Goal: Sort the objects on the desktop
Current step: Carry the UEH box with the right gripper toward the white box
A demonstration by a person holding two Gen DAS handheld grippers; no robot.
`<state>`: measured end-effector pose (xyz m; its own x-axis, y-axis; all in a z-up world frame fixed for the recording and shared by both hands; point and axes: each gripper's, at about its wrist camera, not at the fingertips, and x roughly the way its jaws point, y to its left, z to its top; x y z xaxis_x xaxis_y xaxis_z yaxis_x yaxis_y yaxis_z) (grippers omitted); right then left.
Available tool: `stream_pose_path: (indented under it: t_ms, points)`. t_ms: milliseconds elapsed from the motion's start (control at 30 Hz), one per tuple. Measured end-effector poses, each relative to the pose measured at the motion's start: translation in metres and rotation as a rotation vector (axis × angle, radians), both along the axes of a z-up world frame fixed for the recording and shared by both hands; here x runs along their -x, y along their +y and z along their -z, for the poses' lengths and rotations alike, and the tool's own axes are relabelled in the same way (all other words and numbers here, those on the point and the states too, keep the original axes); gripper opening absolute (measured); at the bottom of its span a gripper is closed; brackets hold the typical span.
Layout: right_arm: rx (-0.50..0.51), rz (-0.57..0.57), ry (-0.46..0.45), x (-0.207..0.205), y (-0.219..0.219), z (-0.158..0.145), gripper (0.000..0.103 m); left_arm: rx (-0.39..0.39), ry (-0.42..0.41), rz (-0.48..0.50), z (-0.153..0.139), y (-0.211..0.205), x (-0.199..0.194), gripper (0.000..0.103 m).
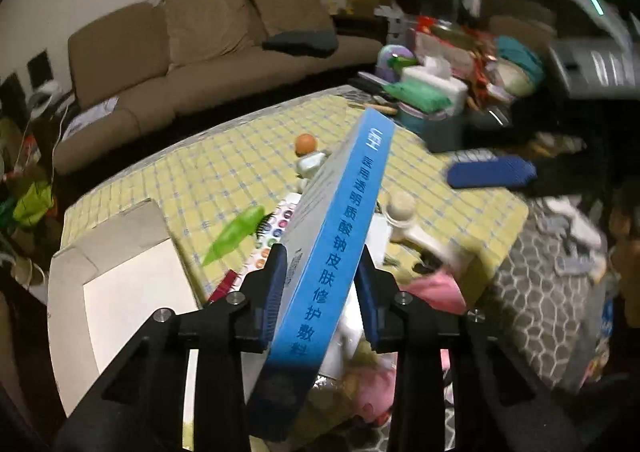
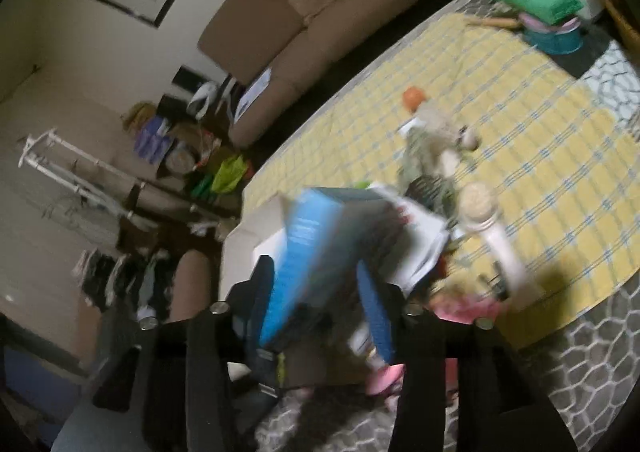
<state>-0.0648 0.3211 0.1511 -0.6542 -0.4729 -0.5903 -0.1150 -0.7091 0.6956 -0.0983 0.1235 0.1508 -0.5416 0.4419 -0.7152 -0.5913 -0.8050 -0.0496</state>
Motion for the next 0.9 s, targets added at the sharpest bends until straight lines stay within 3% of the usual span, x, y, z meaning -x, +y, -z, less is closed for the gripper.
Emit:
stream_pose_path:
  t_ms: [267,500,667,900]
  points:
    - [0.093,0.009,-0.043,0.01,0.011,0.049,0.047,-0.233,-0.232,-0.046,-0.009,-0.037,0.055,0.02]
    - [0.199,-0.055,-0.05,0.016,-0.006,0.075,0.047,-0.531,-0.436,-0.066,-0.006,-0.068,0.073,0.02]
    - [0.255,-0.058,-0.027,0.011,-0.006,0.079,0.062,-0.625,-0.494,-0.077,0.0,-0.091,0.072,0.02]
    - [0.394,-0.155,0.05,0.002,-0.021,0.069,0.063,-0.718,-0.55,-0.089,0.003,-0.126,0.067,0.02]
